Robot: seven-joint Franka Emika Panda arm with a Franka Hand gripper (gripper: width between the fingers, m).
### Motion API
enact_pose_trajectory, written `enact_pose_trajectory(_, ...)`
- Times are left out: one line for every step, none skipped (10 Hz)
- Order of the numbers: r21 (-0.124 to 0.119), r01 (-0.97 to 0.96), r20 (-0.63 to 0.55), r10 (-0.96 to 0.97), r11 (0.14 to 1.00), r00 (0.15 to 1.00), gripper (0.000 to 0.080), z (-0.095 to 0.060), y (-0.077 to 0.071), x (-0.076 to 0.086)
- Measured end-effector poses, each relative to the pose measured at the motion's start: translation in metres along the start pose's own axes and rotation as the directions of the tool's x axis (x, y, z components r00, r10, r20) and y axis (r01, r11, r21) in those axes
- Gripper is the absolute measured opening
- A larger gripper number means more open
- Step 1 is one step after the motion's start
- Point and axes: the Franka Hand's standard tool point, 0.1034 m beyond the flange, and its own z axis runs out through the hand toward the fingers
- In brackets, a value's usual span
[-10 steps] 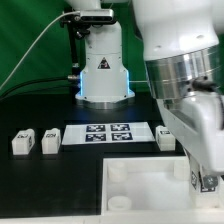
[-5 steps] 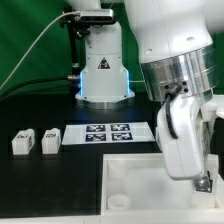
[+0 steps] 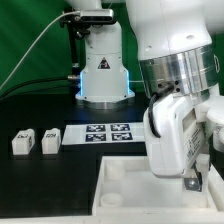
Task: Assemble one leg
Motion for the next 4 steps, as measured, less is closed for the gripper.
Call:
enact_pose_trajectory(0.003,0.007,0.006,-0.007,1.0,1.0,0.06,-0.003,0.004,-0.006)
enact_pose_trajectory(0.006,0.016,0.015,-0.016,1.0,1.0,0.06,-0.013,0.01,-0.012)
enact_pose_trajectory(0.01,0.025,0.026,-0.026,1.0,0.999,0.0641,-0.023,0.015,-0.019)
enact_pose_trajectory(0.011,0.034,0.029,-0.034,0.999,0.999,0.0647,-0.025,0.016,-0.023)
